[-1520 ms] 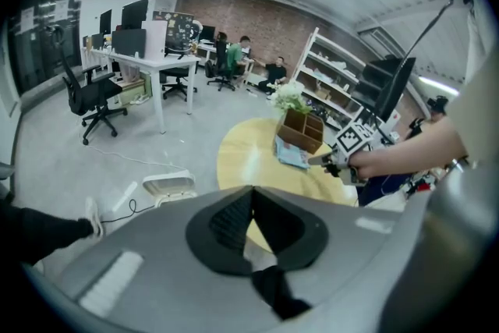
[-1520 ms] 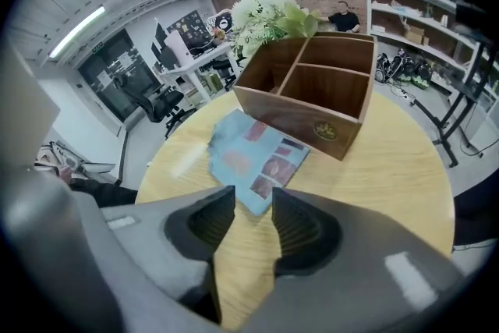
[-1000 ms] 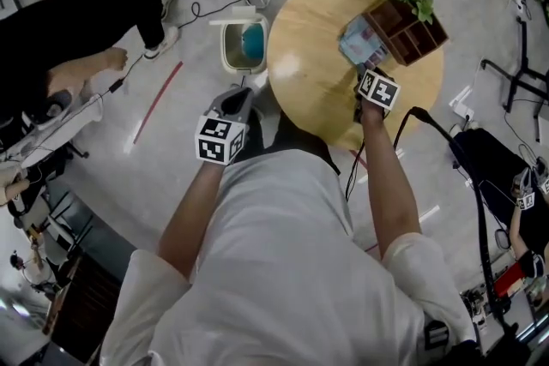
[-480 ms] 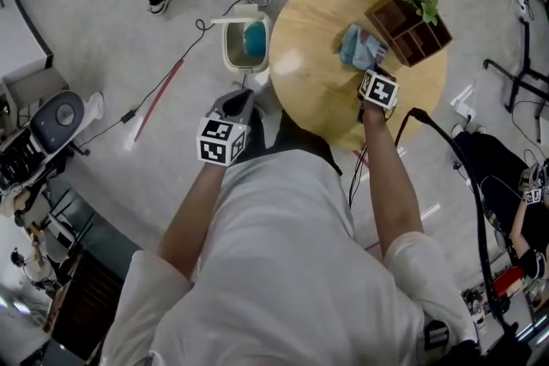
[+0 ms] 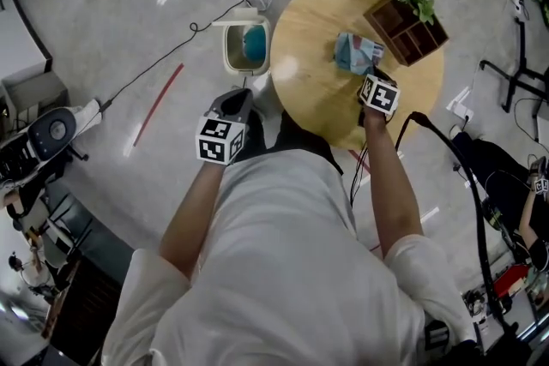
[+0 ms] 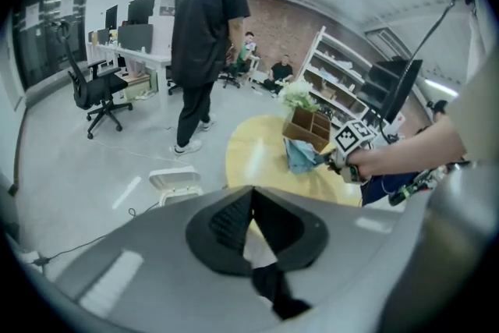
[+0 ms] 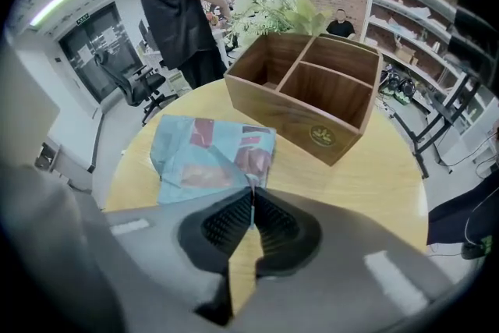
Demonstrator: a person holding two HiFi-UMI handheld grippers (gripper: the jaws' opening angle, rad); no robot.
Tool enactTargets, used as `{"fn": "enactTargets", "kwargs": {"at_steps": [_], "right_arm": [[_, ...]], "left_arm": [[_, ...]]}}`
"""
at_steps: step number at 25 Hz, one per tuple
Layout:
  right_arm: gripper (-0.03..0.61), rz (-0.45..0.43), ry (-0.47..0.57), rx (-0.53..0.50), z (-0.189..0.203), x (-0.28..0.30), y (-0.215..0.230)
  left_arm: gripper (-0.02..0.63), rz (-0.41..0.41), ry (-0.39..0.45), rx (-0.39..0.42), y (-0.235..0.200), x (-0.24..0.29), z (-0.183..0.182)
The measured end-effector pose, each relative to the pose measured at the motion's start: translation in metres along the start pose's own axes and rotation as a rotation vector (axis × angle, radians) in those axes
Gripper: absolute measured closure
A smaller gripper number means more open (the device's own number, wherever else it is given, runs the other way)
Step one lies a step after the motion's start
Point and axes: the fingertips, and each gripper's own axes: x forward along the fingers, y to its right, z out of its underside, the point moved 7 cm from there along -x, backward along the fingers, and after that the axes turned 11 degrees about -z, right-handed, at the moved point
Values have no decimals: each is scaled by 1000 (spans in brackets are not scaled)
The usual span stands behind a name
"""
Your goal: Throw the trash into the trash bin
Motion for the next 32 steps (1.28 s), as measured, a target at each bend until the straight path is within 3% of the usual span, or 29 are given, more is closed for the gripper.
{"fn": "enactTargets", "kwargs": {"at_steps": [17,32], "right_arm": [[575,-9,77,-55,13,-48,-57],[575,-40,79,-107,26,-61,-116]], "left_arm": [[610,19,84,31,-32,-37,7],[609,1,121,-10,-73,-67,36]]}}
